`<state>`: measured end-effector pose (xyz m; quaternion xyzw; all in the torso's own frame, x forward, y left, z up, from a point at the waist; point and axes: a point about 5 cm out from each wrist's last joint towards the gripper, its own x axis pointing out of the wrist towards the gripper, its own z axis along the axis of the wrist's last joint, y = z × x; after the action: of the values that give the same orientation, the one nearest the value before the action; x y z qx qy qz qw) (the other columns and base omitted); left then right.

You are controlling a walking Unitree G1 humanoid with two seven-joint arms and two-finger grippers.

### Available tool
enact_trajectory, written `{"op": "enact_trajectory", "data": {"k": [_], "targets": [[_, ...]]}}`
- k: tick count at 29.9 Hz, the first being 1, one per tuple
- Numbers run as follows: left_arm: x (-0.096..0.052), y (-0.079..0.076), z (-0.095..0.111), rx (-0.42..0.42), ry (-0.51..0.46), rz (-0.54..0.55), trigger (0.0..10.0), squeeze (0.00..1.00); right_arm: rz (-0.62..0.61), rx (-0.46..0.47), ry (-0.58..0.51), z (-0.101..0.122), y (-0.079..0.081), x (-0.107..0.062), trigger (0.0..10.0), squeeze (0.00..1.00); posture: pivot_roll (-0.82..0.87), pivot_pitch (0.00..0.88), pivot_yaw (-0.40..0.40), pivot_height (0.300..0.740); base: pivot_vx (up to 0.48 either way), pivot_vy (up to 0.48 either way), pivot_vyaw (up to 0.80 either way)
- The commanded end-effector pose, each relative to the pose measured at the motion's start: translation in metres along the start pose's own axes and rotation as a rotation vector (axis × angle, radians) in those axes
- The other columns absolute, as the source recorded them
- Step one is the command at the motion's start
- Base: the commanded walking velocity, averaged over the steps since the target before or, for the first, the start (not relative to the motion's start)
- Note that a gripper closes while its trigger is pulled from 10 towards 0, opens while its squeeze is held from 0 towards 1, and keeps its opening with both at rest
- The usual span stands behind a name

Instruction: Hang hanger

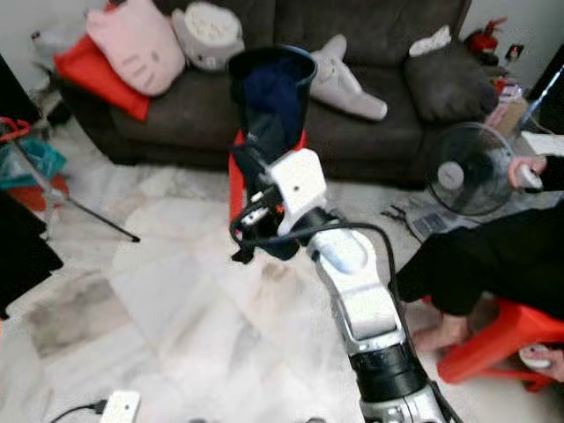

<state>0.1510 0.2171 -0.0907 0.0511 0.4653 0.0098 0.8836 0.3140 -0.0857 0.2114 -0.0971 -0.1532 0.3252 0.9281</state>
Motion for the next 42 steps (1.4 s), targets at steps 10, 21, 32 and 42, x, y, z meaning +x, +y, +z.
{"op": "enact_trajectory", "data": {"k": [10,21,32,42], "targets": [[-0.002,-0.004,-0.011,0.01,0.034,-0.014,10.0,0.0,-0.594,0.094,-0.046,0.017,-0.116,-0.034,10.0,0.0,-0.07,0.078,0.03,0.74,0.0,0.0,0.0],[-0.002,-0.003,-0.01,0.013,0.031,0.009,10.0,0.0,-0.609,0.109,0.214,-0.049,-0.1,-0.044,10.0,0.0,-0.04,0.094,0.031,0.74,0.0,0.0,0.0],[-0.002,-0.002,-0.009,0.019,0.013,0.039,10.0,0.0,-0.605,0.186,0.326,-0.09,-0.075,-0.055,10.0,0.0,-0.02,0.097,0.027,0.74,0.0,0.0,0.0],[-0.005,0.0,-0.008,-0.085,-0.079,0.12,10.0,0.0,-0.591,0.186,0.321,-0.094,-0.073,-0.054,10.0,0.0,-0.01,0.076,0.021,0.74,0.0,0.0,0.0]]}}
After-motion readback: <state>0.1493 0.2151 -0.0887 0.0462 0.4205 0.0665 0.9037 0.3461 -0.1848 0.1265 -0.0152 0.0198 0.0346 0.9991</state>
